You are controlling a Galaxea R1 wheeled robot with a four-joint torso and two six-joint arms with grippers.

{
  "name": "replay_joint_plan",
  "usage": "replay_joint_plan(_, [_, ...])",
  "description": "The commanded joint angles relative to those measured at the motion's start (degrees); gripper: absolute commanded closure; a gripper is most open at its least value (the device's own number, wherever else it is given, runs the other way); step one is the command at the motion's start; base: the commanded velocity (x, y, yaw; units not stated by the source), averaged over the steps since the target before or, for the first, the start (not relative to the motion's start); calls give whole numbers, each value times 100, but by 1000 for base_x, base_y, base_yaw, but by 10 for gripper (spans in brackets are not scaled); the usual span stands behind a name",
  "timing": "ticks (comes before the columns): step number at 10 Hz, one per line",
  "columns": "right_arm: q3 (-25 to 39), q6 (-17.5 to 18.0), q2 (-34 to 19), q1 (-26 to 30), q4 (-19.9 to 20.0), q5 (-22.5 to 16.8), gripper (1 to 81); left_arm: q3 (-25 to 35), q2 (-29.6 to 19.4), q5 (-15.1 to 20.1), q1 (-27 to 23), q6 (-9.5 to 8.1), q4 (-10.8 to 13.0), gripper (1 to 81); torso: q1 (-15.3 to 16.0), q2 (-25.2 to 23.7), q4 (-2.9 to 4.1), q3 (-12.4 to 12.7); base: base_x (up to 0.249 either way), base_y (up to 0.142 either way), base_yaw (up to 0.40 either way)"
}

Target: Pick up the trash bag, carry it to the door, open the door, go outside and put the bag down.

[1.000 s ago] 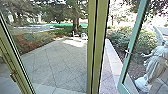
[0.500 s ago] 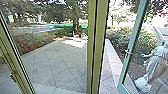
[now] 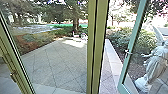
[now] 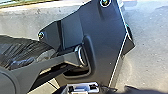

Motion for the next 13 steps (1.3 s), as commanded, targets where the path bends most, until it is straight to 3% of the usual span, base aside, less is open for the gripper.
replay_joint_plan(1, [-297, -101, 290, -7, -137, 161, 10, -61, 25, 339, -237, 55, 42, 811, 0, 0, 0, 0, 0, 0, 0])
replay_joint_plan(2, [-648, -162, 519, -24, -391, 152, 10, -132, 60, 330, -246, 55, 33, 811, 0, 0, 0, 0, 0, 0, 0])
replay_joint_plan(4, [-1403, -180, 1036, -147, -514, 265, 10, -246, 95, 330, -281, 55, 33, 811, -2, 0, 0, 0, 0, 0, 0])
replay_joint_plan(8, [-1974, -189, 1668, -236, -743, 407, 10, -272, 139, 330, -351, 55, 33, 811, -2, 0, 0, 0, 0, 0, 0])
replay_joint_plan(10, [-2282, -180, 1924, -183, -673, 407, 10, -308, 139, 330, -377, 55, 33, 811, -2, 0, 0, 0, 0, 0, 0])
replay_joint_plan(12, [-2389, -136, 2013, -131, -655, 399, 10, -308, 148, 330, -404, 55, 42, 811, -2, 0, 532, 0, 0, 0, 0])
replay_joint_plan(13, [-2406, -127, 2030, -113, -673, 398, 10, -308, 156, 330, -430, 55, 42, 811, -2, 0, 605, 0, 0, 0, 0])
